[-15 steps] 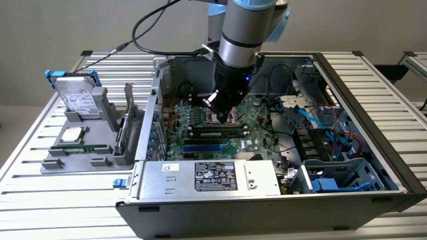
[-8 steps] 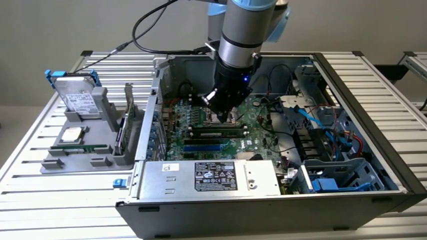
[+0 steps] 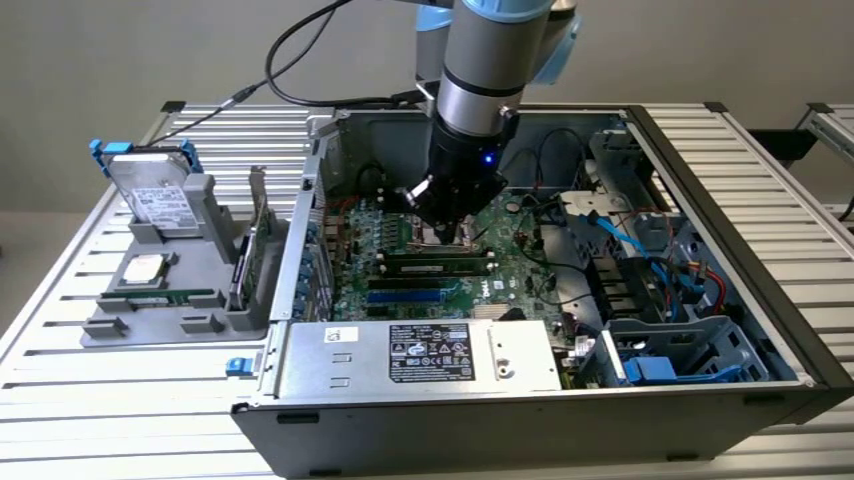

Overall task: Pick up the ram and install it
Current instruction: 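Press down the ram until it locks into place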

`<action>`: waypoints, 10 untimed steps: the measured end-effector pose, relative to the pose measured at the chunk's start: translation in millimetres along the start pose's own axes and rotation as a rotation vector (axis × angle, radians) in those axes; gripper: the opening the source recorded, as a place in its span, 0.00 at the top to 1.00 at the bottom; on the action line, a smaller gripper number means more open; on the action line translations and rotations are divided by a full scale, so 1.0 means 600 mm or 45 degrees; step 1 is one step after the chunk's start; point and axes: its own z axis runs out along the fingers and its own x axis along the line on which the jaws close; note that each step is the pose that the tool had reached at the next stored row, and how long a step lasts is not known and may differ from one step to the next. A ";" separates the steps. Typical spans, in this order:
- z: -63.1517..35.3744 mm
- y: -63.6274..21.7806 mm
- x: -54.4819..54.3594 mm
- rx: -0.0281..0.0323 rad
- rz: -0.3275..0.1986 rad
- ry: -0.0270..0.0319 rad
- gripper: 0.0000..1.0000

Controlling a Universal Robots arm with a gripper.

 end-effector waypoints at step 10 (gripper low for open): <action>0.000 0.000 0.000 -0.0023 0.119 -0.0160 0.90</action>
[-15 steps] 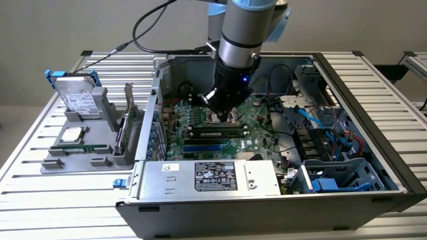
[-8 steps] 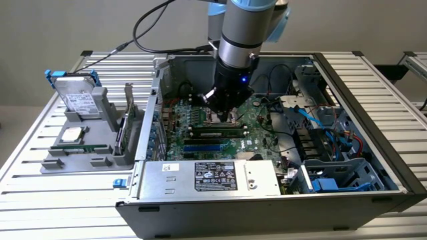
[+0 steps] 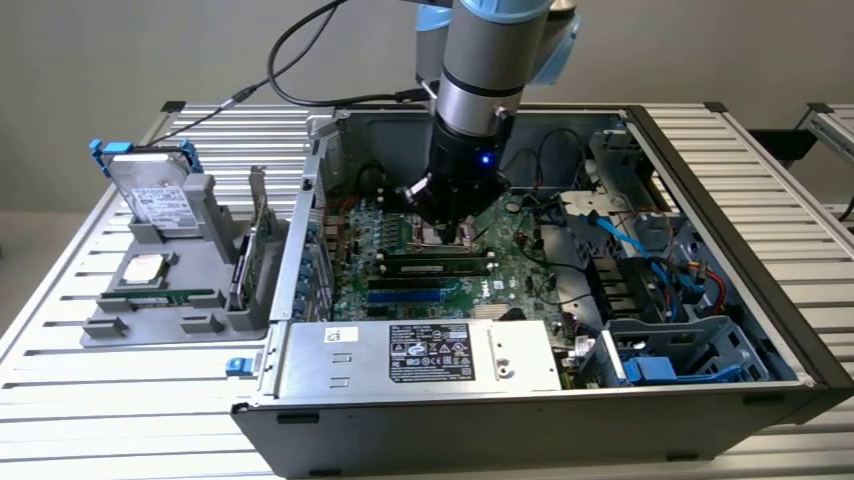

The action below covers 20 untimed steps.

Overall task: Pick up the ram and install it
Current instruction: 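Press down the ram until it locks into place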

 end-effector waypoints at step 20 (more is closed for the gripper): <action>0.000 0.000 0.001 -0.0133 0.289 -0.0285 0.90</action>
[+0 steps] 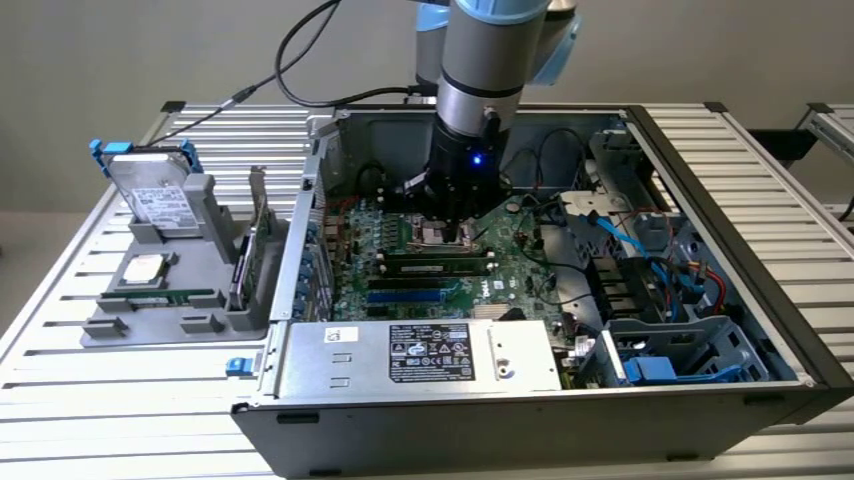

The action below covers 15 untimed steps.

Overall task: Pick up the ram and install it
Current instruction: 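Press down the ram until it locks into place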

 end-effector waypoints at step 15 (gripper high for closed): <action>-0.005 -0.025 0.037 0.0008 0.000 -0.0099 0.90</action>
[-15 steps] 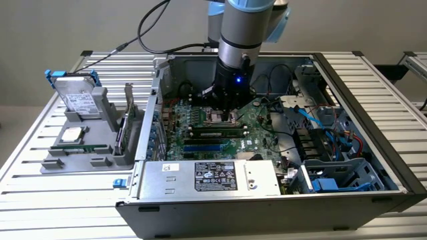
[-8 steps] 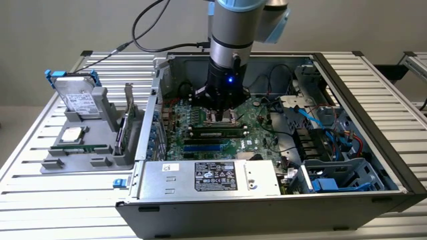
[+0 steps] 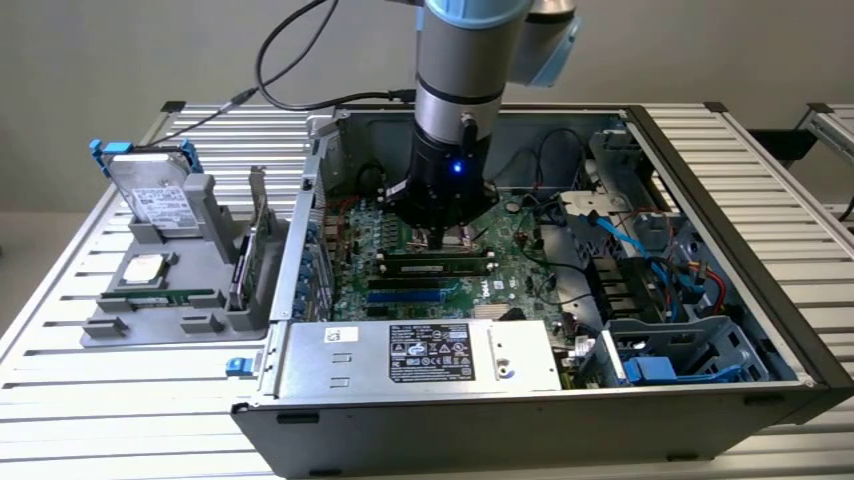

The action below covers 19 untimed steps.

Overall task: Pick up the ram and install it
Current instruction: 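Press down the ram until it locks into place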

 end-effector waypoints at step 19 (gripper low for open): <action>-0.024 -0.023 0.002 -0.0011 0.026 -0.0076 0.90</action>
